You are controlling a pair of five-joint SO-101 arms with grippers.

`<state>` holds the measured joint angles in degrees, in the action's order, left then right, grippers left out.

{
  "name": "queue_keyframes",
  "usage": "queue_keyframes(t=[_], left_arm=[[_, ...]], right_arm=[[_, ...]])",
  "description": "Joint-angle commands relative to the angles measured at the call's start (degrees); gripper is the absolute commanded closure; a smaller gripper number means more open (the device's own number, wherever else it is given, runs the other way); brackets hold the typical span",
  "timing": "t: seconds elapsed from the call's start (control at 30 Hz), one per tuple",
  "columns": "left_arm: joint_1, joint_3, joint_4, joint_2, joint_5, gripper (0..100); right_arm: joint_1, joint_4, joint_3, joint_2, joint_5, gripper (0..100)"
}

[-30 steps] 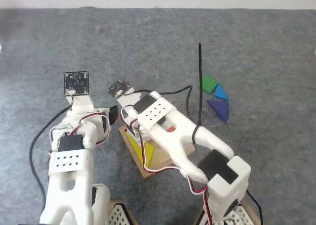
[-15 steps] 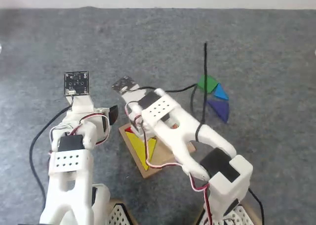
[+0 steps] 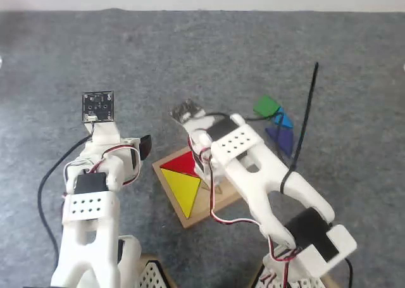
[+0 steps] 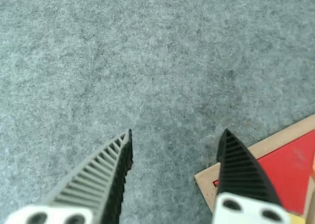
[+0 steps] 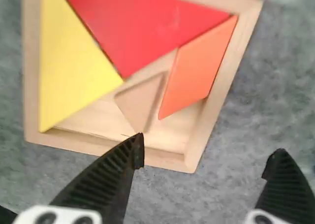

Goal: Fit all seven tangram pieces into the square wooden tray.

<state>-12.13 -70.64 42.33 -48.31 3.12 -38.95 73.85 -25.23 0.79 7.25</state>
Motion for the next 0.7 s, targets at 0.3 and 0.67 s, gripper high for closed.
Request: queue_keyframes(t=[0.3, 0.67], left_arm=[[-0.4, 0.8, -1.1, -1.5, 0.3, 73], [-0.4, 0.8, -1.0, -1.5, 0.3, 73]], right_arm=[[1.2, -10.2, -3.1, -4.6, 0.4, 63.3], [7.6, -10.6, 8.6, -11.9, -0.4, 63.3]])
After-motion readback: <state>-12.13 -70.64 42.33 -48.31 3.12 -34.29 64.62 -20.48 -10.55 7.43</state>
